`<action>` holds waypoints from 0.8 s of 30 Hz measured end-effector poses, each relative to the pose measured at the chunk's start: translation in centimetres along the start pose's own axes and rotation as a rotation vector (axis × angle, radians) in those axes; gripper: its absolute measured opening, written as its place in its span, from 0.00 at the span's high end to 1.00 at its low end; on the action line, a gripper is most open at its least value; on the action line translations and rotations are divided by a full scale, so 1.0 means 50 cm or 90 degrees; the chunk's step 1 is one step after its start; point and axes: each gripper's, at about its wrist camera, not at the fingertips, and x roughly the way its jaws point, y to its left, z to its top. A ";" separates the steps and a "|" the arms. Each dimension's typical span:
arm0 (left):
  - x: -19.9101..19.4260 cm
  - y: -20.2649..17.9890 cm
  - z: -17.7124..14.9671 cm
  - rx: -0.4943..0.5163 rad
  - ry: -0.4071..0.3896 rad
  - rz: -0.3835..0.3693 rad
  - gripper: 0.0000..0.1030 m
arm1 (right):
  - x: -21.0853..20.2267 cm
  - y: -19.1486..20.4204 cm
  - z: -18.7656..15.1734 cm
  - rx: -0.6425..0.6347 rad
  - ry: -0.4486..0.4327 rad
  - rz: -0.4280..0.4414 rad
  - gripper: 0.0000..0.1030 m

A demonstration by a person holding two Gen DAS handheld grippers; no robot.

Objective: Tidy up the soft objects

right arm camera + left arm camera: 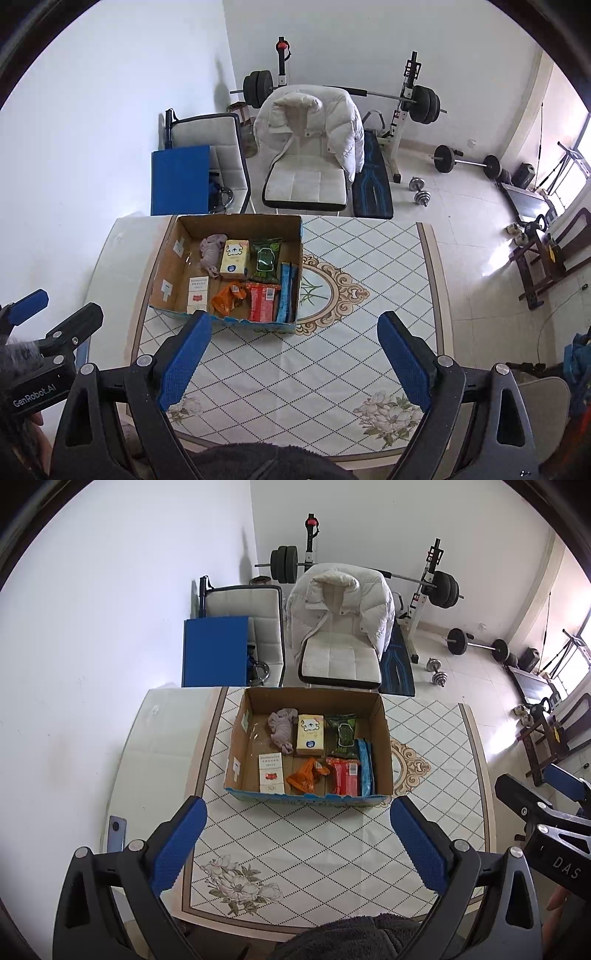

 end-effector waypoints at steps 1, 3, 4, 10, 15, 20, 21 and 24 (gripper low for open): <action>0.001 0.000 -0.001 0.000 0.003 -0.002 0.01 | 0.002 0.000 -0.003 0.000 0.001 -0.002 0.10; 0.001 -0.003 -0.004 0.004 0.005 0.000 0.01 | 0.003 -0.001 -0.006 0.001 0.004 -0.003 0.10; 0.000 -0.004 -0.005 0.004 0.006 0.000 0.01 | 0.003 -0.001 -0.008 0.003 0.004 -0.003 0.10; -0.002 -0.007 -0.008 0.007 0.005 -0.001 0.01 | 0.001 -0.003 -0.013 0.006 0.000 -0.008 0.10; -0.006 -0.008 -0.011 0.003 0.001 -0.003 0.01 | -0.010 -0.006 -0.016 0.005 -0.006 -0.012 0.10; -0.010 -0.004 -0.013 0.000 -0.003 -0.005 0.01 | -0.014 -0.007 -0.018 0.009 -0.009 -0.012 0.10; -0.010 -0.004 -0.014 0.000 -0.003 -0.006 0.01 | -0.015 -0.007 -0.018 0.009 -0.010 -0.013 0.10; -0.010 -0.004 -0.014 0.001 -0.002 -0.006 0.01 | -0.017 -0.009 -0.020 0.013 -0.012 -0.014 0.10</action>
